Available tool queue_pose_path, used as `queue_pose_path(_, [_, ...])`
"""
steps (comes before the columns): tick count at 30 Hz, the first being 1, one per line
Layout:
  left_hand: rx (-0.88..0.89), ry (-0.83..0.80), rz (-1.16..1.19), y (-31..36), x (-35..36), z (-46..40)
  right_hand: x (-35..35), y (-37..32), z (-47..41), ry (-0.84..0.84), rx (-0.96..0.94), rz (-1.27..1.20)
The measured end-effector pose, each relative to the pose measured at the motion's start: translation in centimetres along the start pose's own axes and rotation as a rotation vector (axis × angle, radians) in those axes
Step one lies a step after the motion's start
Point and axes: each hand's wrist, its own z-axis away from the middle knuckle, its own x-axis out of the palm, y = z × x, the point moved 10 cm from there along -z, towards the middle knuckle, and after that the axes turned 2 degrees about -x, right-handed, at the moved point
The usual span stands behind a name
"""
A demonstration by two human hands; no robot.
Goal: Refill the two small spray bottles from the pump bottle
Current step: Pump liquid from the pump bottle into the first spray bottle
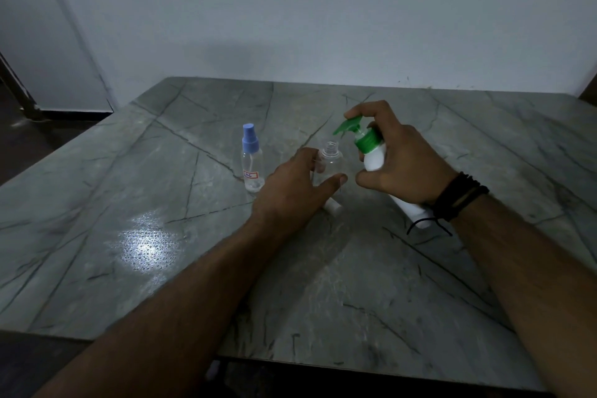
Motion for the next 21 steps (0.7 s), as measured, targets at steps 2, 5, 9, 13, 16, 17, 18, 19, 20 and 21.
queue_pose_path(2, [0.0, 0.001, 0.0, 0.0, 0.02, 0.03, 0.14, 0.02, -0.04, -0.003, -0.001, 0.001])
queue_pose_path(5, [-0.007, -0.007, 0.008, -0.01, 0.02, 0.07, 0.26, 0.08, -0.06, -0.004, -0.005, 0.004])
queue_pose_path(9, [-0.012, -0.009, 0.016, -0.07, 0.03, 0.04, 0.09, 0.01, 0.0, 0.003, -0.009, 0.015])
queue_pose_path(13, [-0.017, -0.01, 0.012, -0.05, 0.02, 0.07, -0.05, 0.0, 0.01, 0.01, -0.004, -0.008])
queue_pose_path(16, [-0.01, -0.003, 0.007, 0.01, -0.09, 0.11, 0.01, -0.04, 0.08, 0.009, 0.004, -0.015])
queue_pose_path(17, [-0.01, 0.001, 0.01, 0.02, -0.11, 0.12, 0.0, -0.12, 0.1, 0.008, 0.005, -0.015])
queue_pose_path(18, [-0.011, 0.002, 0.012, 0.02, -0.13, 0.14, -0.01, -0.18, 0.11, 0.007, 0.003, -0.012])
queue_pose_path(19, [-0.014, 0.0, 0.011, 0.0, -0.1, 0.15, -0.01, -0.24, 0.12, 0.006, 0.001, -0.007])
queue_pose_path(20, [-0.017, -0.003, 0.009, 0.0, -0.07, 0.14, -0.01, -0.26, 0.12, 0.005, 0.0, -0.003])
queue_pose_path(21, [-0.018, -0.004, 0.006, 0.01, -0.05, 0.14, 0.0, -0.28, 0.1, 0.002, 0.0, -0.001])
